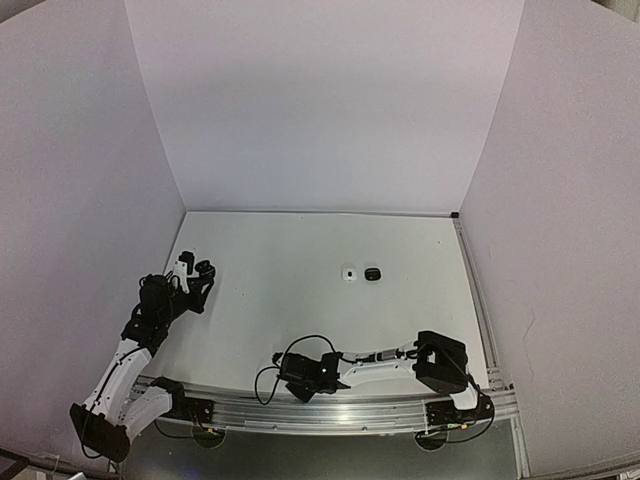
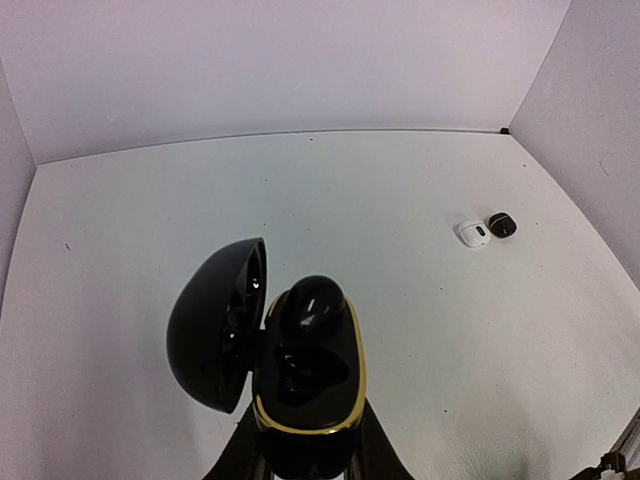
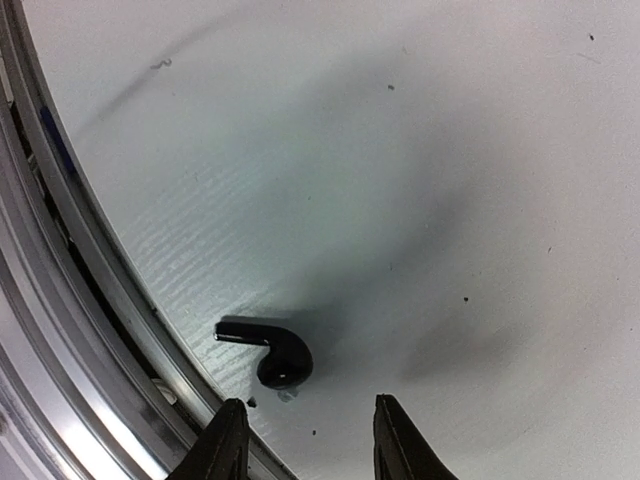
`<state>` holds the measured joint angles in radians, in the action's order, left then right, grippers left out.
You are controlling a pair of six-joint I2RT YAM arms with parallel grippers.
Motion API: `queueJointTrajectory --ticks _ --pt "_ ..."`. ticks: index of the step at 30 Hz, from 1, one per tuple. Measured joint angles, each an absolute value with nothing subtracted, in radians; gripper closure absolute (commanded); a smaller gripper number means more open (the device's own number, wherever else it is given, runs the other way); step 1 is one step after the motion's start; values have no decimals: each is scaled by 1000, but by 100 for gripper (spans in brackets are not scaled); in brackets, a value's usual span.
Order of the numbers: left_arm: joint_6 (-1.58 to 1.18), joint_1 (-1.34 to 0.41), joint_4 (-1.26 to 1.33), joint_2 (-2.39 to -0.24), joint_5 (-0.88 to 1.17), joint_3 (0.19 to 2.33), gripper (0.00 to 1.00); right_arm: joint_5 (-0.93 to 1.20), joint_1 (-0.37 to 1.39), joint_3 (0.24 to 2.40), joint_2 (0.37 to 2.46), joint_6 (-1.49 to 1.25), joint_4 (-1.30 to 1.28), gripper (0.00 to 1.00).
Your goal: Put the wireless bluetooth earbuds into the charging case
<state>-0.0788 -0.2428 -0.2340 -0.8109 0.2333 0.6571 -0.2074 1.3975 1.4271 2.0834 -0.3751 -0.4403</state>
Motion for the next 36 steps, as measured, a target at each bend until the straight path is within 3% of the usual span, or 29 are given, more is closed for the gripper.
queueJointTrajectory --ticks 24,36 --pt "-81 -243 -234 -813 233 657 100 -225 1321 1412 2084 -352 -441 63" --pt "-88 -243 -234 -813 233 645 100 -30 1340 1384 2047 -199 -435 57"
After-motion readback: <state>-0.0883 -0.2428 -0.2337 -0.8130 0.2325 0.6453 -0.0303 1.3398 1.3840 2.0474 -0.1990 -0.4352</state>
